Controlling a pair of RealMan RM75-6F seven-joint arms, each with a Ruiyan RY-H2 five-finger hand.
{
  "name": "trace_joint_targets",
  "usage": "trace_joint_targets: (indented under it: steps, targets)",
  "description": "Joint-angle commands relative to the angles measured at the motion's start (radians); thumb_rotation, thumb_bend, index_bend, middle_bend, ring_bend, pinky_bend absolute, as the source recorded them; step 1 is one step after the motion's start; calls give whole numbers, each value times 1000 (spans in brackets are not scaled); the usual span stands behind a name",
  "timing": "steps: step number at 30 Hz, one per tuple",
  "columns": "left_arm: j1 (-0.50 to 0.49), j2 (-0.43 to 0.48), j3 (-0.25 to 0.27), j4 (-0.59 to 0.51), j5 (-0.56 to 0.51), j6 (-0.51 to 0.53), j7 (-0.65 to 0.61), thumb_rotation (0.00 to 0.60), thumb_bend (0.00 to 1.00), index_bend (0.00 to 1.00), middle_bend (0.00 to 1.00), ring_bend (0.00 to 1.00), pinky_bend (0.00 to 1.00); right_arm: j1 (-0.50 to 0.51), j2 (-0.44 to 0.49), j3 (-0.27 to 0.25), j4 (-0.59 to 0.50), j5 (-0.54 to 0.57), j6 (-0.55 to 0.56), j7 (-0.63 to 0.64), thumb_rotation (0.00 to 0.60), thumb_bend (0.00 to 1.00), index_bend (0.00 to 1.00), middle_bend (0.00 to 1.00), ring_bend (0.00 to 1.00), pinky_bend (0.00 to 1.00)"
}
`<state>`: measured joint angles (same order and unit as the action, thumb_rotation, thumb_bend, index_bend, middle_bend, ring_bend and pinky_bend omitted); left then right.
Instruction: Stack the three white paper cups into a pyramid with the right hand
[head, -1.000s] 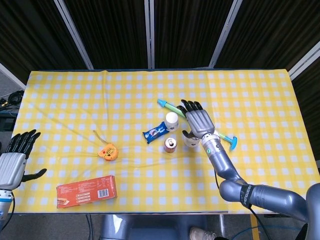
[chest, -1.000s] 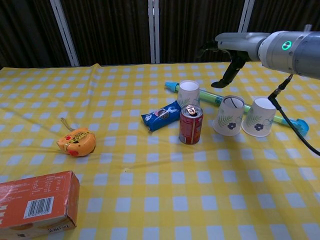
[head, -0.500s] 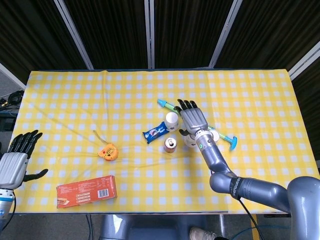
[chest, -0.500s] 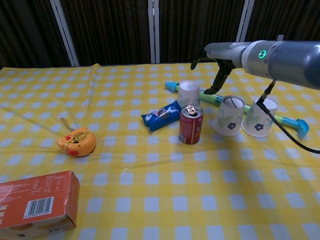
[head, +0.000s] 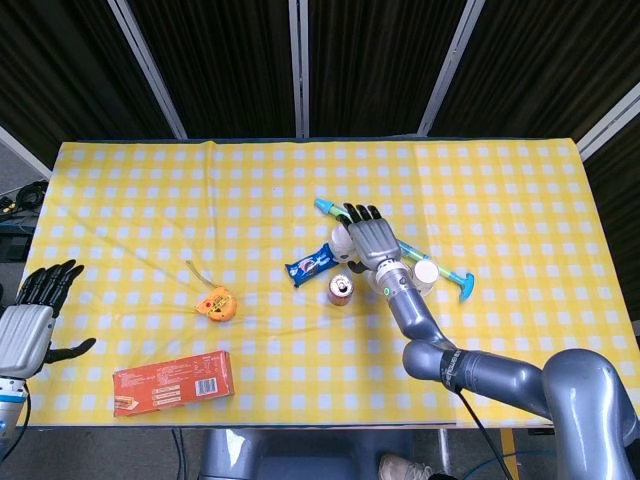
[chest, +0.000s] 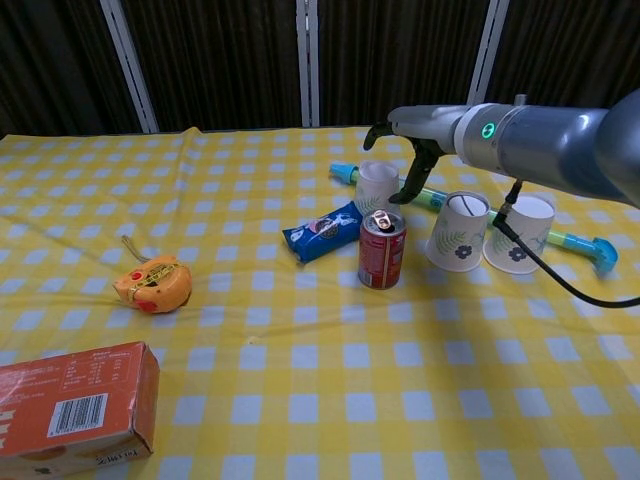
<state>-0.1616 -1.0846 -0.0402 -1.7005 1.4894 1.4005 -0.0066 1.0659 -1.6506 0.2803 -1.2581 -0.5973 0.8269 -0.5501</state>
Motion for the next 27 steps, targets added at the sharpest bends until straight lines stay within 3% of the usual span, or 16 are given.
trace_joint_targets:
  steps: [1, 12, 19, 27]
  targets:
    - [-1, 0, 1, 1, 1, -2, -3, 600, 0, 0, 0, 0, 0, 6, -14, -4, 24, -2, -7, 5, 600, 199, 201, 0, 0, 0]
    - [-4, 2, 5, 0, 10, -6, -10, 600, 0, 0, 0, 0, 0, 20, -68, -7, 118, -2, -33, 20, 600, 249, 237, 0, 0, 0]
    - [-7, 1, 5, 2, 6, -13, -12, 600, 0, 0, 0, 0, 0, 23, -90, -5, 154, -19, -29, 30, 600, 283, 407, 16, 0, 0]
    - [-9, -1, 5, 5, 0, -16, -8, 600, 0, 0, 0, 0, 0, 9, -58, 16, 90, -83, 28, 54, 600, 285, 415, 24, 0, 0]
